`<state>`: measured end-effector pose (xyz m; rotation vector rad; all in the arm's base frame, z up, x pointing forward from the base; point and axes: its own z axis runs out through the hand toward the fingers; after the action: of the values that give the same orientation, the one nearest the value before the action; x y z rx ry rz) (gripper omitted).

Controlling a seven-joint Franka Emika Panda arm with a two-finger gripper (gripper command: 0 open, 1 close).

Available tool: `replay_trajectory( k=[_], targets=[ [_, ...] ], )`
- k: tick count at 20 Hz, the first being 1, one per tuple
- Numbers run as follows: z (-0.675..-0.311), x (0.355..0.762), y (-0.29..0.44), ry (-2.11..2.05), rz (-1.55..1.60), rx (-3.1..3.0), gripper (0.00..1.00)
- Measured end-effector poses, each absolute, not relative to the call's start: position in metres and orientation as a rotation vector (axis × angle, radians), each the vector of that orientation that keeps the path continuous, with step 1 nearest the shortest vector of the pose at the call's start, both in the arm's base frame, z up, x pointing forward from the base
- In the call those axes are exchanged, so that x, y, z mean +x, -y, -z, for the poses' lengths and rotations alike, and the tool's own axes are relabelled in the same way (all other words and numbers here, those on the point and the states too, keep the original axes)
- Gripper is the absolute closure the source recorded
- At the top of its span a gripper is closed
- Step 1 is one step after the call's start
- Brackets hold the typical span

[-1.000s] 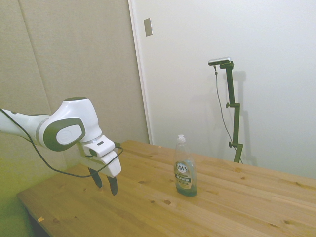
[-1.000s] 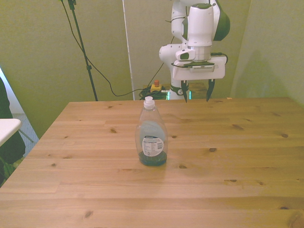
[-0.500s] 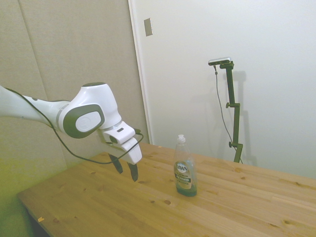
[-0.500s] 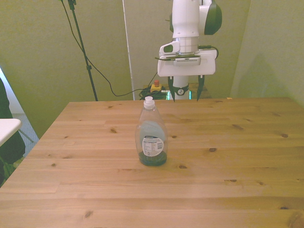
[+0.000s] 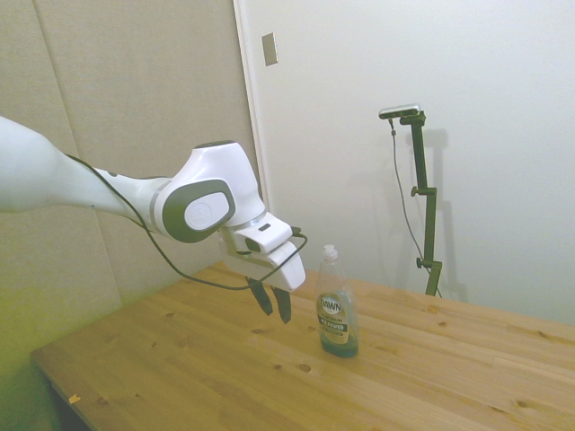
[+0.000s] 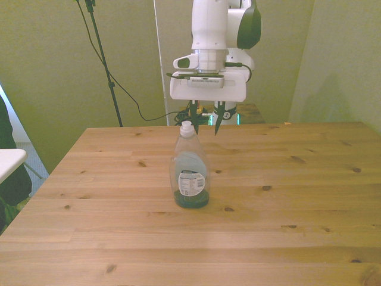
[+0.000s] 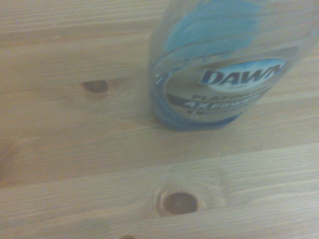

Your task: Knock down the dish soap

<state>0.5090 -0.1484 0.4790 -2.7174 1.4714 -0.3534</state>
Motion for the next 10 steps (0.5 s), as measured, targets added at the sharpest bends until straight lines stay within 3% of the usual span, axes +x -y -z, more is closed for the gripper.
replay_trajectory(
  k=[10],
  targets=[
    [-0.471,0.553,0.175,-1.497,0.398,-2.682,1.00]
  ],
)
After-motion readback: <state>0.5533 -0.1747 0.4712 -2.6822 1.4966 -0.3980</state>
